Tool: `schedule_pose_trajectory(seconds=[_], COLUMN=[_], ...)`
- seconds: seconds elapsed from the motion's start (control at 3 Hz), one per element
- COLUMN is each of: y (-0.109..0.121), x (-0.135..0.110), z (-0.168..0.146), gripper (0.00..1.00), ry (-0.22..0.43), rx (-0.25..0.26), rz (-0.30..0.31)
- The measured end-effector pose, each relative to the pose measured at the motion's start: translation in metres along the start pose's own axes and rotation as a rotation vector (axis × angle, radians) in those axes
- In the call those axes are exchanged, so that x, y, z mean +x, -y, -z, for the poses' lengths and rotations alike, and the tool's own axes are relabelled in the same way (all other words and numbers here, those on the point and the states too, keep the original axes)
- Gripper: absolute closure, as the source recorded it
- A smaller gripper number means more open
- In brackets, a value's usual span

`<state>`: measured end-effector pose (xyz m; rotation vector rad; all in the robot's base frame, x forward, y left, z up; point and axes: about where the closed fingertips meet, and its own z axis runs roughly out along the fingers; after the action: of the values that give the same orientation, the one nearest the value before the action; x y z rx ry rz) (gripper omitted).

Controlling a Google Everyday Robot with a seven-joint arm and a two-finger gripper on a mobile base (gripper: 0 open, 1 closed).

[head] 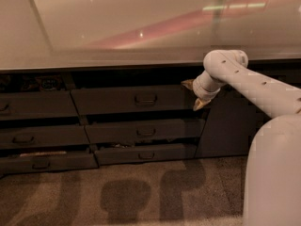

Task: Open top drawer

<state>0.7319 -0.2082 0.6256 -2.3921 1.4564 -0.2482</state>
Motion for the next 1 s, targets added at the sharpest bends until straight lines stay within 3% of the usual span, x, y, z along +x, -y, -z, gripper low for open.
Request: schedule_pose_trajectory(seconds=[0.67,1.0], y=[0.0000,0.0001], x=[0.0000,0.0000], z=[-0.0001,0.0002], gripper=[0.92,1.00], ry=[0.000,0.000], rx=[0.000,0.000], rz=[0.000,0.000])
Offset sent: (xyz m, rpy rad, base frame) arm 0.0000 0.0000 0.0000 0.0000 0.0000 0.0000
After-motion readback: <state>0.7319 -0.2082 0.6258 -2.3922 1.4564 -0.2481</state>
